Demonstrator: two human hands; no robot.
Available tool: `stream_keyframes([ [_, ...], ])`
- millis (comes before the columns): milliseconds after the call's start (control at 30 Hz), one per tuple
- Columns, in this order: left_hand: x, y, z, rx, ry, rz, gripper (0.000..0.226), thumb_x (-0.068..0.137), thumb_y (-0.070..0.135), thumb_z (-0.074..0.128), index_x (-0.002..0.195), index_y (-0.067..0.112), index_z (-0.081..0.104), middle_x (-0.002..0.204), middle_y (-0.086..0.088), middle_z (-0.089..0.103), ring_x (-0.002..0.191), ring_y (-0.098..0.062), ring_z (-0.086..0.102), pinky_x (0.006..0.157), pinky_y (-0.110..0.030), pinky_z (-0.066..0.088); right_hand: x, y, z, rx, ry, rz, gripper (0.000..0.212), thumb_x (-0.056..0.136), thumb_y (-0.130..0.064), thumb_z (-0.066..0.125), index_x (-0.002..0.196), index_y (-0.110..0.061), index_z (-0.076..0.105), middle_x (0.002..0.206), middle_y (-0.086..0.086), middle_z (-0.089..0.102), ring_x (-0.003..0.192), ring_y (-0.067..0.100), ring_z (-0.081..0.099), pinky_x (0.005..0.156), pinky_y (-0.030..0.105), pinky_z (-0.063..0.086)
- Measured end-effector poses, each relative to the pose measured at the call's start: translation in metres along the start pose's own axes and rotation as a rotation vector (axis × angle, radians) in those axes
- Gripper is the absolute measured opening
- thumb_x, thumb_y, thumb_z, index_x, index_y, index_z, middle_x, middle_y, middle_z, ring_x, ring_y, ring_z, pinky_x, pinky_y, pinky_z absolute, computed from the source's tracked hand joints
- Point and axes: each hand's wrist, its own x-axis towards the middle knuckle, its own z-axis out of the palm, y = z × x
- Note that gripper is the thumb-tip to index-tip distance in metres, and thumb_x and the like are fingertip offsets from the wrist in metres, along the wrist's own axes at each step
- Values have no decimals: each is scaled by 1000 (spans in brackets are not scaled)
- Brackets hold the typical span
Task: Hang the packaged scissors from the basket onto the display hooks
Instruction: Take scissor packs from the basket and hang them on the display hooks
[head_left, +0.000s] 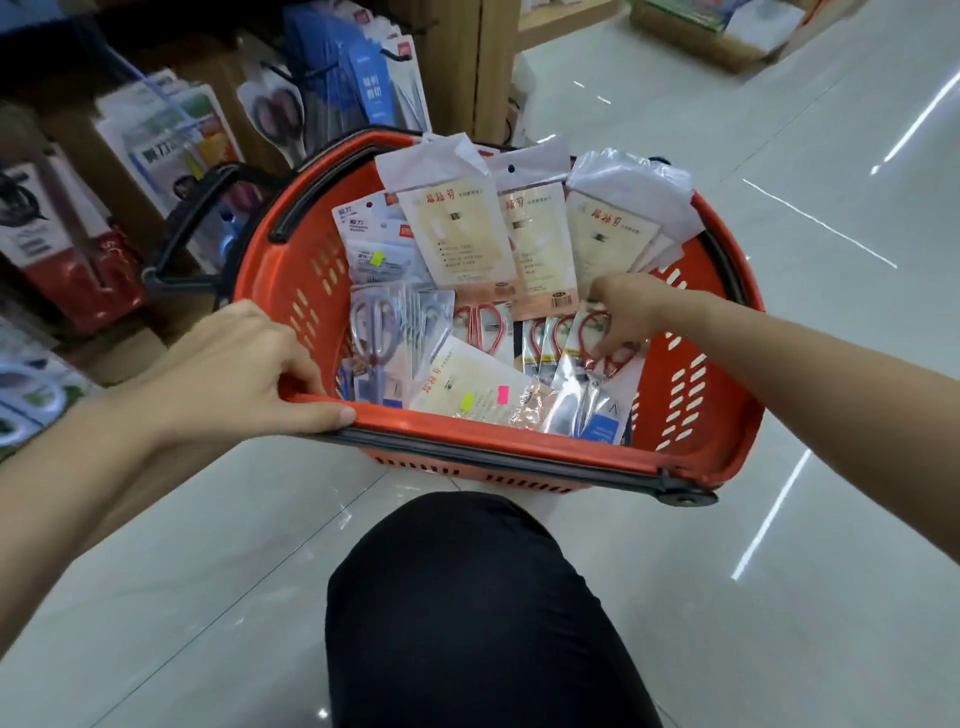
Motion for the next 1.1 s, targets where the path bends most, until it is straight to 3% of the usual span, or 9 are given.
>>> stream_keyframes([
  [133, 38, 10, -16, -156, -178, -58, 88, 67, 105, 19, 67, 36, 73, 66, 13, 69, 66, -7, 63, 64, -34, 50, -1, 9, -15, 119, 9, -55, 46, 80, -35, 87, 113, -8, 69, 104, 9, 73, 94, 27, 67, 79, 35, 52],
  [300, 96, 29, -2, -430, -79, -50, 51, 78, 84, 48, 81, 40, 74, 75, 11, 75, 71, -11, 71, 74, -41, 56, -40, 19, -54, 498, -86, -231, 17, 91, -18, 78, 107, -16, 72, 98, 3, 80, 86, 24, 79, 79, 42, 62],
  [467, 139, 47, 10, -721, 33, -117, 53, 85, 59, 72, 128, 28, 68, 116, 6, 72, 107, -7, 67, 98, -33, 55, -81, 14, -101, 579, 200, -229, 15, 90, -15, 78, 103, -14, 71, 92, 1, 80, 80, 24, 78, 73, 32, 64],
  [600, 150, 61, 6, -979, 14, -137, 66, 89, 28, 80, 147, 22, 50, 128, 3, 63, 114, -11, 65, 87, -14, 54, -92, -1, -112, 887, 301, -249, 14, 94, -13, 72, 105, -7, 65, 91, 7, 79, 78, 21, 78, 67, 26, 63],
  [700, 147, 58, 10, -1094, 168, -264, 63, 80, 18, 87, 136, 24, 59, 125, 8, 66, 110, -6, 67, 91, -29, 60, -79, -21, -92, 1121, 321, -215, 18, 98, -13, 67, 112, -4, 60, 89, 4, 79, 77, 19, 78, 64, 24, 60],
  [833, 135, 41, 10, -1569, 524, -727, 42, 79, 12, 88, 115, 17, 68, 108, -7, 78, 93, -22, 78, 75, -35, 62, -53, -34, -56, 1492, 274, -120, 26, 102, -11, 60, 127, -4, 59, 106, 11, 78, 94, 28, 77, 72, 37, 63],
  [967, 134, 43, 15, -1810, 409, -770, 30, 87, 10, 80, 114, 14, 69, 105, -7, 80, 89, -18, 78, 76, -27, 63, -32, -54, -26, 1809, 157, 73, 36, 103, -14, 58, 137, -2, 55, 123, 21, 72, 112, 39, 71, 82, 52, 62],
  [1033, 137, 42, 18, -1805, 507, -772, 34, 89, 4, 77, 121, 9, 68, 107, -9, 79, 87, -18, 78, 68, -27, 62, -27, -62, -13, 1806, 53, 61, 32, 104, -17, 57, 133, -4, 57, 124, 19, 72, 112, 35, 72, 88, 51, 61],
  [1100, 138, 33, 16, -1814, 655, -763, 27, 93, 4, 73, 119, 9, 69, 103, -6, 80, 81, -16, 78, 65, -29, 60, -26, -60, -6, 1456, 34, -43, 28, 103, -24, 60, 126, -9, 61, 119, 13, 75, 109, 28, 73, 95, 46, 59],
])
